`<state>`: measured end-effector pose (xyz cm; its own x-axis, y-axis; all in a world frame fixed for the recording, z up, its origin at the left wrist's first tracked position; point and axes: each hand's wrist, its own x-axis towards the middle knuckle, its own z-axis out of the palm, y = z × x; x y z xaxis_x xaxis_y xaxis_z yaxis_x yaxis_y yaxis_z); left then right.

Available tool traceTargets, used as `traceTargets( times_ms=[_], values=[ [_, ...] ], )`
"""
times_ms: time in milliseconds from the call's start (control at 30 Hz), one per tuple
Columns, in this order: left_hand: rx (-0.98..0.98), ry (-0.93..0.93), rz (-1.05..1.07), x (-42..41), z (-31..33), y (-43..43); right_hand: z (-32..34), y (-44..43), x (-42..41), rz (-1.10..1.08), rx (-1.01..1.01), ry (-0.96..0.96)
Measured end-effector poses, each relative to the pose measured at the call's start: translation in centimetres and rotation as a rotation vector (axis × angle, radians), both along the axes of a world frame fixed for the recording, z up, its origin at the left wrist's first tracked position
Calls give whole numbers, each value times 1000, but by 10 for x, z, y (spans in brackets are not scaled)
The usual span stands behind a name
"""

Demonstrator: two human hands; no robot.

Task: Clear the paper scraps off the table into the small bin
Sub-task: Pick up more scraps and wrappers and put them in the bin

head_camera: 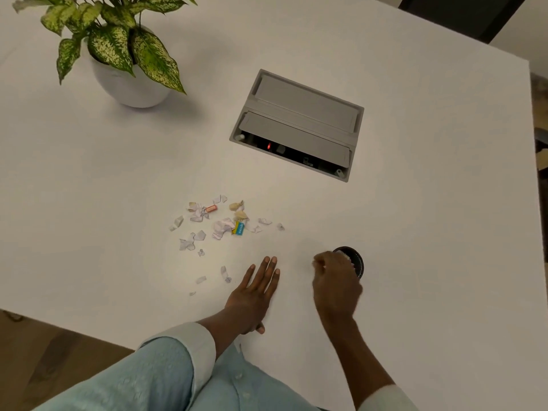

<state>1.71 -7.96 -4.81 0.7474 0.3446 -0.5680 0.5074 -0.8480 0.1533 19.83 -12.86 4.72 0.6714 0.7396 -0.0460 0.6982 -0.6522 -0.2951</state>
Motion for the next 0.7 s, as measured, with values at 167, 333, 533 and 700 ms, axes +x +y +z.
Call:
traceTargets(
  times_ms=[167,333,533,700],
  values=[
    [6,-12,-8,-1,-2,0,-1,-30,50,-90,102,89],
    [12,-10,0,0,-3,-3,-1,-46,58,-38,90,135],
    [21,-29,18,0,-6,-5,-17,-63,53,183,2,-23],
    [30,-48,29,-1,-9,-6,-30,-61,48,246,-137,-121]
  ],
)
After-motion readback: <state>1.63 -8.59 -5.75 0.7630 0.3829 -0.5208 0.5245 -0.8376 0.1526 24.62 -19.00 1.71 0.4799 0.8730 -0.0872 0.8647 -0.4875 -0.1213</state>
